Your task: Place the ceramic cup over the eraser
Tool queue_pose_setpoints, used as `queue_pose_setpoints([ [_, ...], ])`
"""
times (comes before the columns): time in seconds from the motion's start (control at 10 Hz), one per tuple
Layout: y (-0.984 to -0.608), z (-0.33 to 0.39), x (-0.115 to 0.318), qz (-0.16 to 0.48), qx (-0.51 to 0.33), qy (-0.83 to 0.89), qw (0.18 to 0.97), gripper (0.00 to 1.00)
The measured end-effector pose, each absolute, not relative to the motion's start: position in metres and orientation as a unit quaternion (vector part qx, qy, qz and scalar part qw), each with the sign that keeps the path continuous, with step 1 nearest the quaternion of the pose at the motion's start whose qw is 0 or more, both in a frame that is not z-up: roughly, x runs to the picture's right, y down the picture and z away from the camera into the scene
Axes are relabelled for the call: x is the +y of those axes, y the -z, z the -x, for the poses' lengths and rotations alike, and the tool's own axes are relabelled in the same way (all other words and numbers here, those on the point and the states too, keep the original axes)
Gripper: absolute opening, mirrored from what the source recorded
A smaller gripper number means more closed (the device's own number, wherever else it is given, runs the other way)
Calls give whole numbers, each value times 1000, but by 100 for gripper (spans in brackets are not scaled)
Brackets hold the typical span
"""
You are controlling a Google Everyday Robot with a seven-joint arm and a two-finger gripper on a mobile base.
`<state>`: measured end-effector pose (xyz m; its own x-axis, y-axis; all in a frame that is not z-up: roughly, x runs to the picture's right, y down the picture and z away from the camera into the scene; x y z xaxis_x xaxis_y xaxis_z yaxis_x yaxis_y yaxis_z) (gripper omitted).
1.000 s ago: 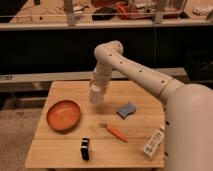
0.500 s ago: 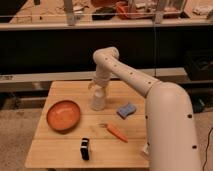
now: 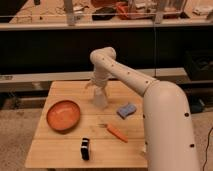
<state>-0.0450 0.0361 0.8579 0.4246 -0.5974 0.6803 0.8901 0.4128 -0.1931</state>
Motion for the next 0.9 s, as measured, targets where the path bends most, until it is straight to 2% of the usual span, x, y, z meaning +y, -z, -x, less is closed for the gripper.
queue_pose_setpoints([
  [0.9,-890,41,37,283,-229,465,807,80],
])
